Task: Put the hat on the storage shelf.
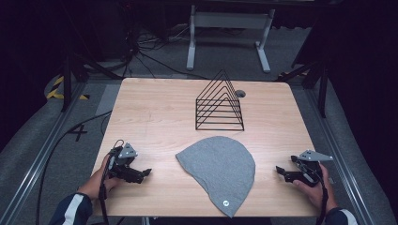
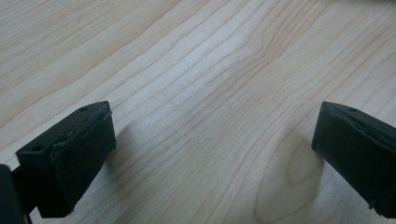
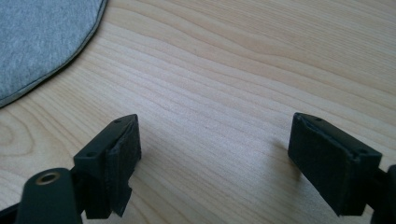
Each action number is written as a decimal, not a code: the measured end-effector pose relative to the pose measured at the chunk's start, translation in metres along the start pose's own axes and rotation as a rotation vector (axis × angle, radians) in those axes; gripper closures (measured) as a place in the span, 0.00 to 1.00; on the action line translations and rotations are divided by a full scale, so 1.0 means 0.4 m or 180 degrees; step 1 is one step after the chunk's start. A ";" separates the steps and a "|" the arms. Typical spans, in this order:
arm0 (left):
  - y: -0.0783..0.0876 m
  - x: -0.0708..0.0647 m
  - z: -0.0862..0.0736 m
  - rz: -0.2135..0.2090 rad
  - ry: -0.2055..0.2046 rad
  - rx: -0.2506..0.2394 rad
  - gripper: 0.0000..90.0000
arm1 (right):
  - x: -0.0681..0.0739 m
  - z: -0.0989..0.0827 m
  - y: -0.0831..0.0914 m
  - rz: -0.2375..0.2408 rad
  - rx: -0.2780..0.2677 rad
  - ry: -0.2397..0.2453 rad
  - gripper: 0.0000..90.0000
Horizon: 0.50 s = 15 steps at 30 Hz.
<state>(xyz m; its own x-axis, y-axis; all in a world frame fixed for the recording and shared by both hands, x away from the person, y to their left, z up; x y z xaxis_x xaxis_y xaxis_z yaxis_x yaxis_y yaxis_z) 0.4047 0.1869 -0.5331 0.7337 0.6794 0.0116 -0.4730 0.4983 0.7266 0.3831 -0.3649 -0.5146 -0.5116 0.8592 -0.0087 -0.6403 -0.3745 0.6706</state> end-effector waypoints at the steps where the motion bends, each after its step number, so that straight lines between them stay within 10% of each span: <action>1: -0.001 0.000 0.000 -0.0022 -0.0014 0.0002 0.00 | -0.001 0.000 0.000 0.0014 0.0000 0.0013 0.19; 8: -0.005 0.006 0.010 -0.0183 -0.0218 0.0040 0.03 | -0.001 0.000 0.000 0.0024 0.0006 0.0021 0.19; 15: -0.006 -0.005 0.049 -0.0379 -0.0356 0.0038 0.30 | 0.003 0.003 0.006 0.0044 0.0004 0.0005 0.34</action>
<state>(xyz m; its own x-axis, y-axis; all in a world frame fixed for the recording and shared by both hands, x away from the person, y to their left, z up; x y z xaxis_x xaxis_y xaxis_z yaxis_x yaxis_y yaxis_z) 0.4140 0.1735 -0.5214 0.8342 0.5515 0.0009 -0.3742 0.5648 0.7355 0.3817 -0.3644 -0.5122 -0.5213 0.8534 -0.0004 -0.6324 -0.3860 0.6716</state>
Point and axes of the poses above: each handheld gripper's, and its own axes: y roughly backward along the jaws, z roughly out of its top, x roughly to its left, the point moved 7 cm from there along -y, roughly forward along the jaws, and after that the axes turned 2 degrees about z, right-handed, at the moved point
